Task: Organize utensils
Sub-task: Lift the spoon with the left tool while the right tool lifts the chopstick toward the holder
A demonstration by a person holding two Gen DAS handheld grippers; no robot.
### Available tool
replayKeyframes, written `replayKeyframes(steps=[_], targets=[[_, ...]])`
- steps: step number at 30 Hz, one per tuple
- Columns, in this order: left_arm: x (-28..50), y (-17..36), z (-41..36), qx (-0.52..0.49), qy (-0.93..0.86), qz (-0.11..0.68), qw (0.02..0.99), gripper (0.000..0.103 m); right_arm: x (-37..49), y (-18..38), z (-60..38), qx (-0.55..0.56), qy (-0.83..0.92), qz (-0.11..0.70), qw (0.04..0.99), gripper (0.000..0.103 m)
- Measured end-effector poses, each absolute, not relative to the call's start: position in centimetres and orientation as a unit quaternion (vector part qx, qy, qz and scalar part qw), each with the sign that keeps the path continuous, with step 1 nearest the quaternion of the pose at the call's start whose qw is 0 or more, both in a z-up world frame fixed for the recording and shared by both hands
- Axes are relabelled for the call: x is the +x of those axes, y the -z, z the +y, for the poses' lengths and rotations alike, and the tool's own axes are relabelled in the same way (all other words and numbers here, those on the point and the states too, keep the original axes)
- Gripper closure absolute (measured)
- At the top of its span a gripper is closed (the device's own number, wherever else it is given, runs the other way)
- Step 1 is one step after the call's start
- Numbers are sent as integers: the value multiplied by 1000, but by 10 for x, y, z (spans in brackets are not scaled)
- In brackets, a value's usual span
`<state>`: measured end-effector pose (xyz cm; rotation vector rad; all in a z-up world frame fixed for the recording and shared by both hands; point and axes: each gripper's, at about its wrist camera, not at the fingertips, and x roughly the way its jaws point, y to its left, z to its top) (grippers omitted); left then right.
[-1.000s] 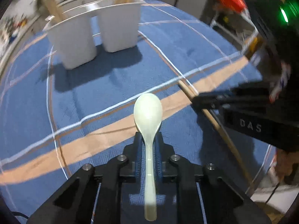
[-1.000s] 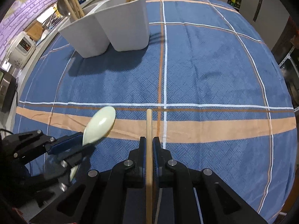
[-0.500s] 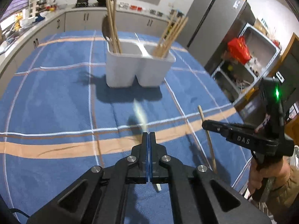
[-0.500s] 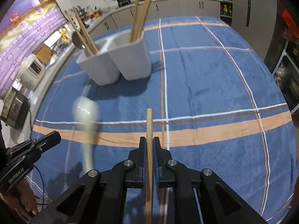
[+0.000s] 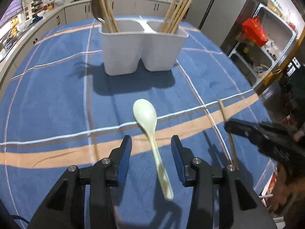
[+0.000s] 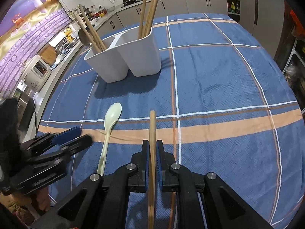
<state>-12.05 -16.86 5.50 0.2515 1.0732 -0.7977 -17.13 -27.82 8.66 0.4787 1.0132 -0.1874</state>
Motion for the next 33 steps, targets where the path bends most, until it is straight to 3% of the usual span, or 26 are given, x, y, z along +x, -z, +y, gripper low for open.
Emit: replayKeyframes(steps=[6,8,9,10,11,14,25,27,33], targets=[[-112,-27,-209,192,338,515,764,60,-172,-90,-283,232,90,473,845,96],[-118,-23,-215,214,337,496,771,42,-172,-91,-285,235,91,471,846,96],[-121,-23,-216,215,341,483,777,42,-172,-91,-287,236,91,470,846,96],[-122,-23,-215,208,346,477,780,51,-172,-91,-288,238,91,469,846,96],[-123,-25,-214,206,347,469,785,76,-172,-91,-290,239,90,468,846,96],[-117,-30,-208,174,359,480,781,88,-171,-89,-292,242,91,466,846,96],[-109,-73,-152,45,376,470,797,96,-166,-100,-295,250,76,442,858,96],[-111,-87,-144,31,379,458,803,103,-166,-106,-294,250,73,432,863,96],[-110,-131,-127,-2,383,407,829,103,-168,-132,-292,242,67,392,885,96]])
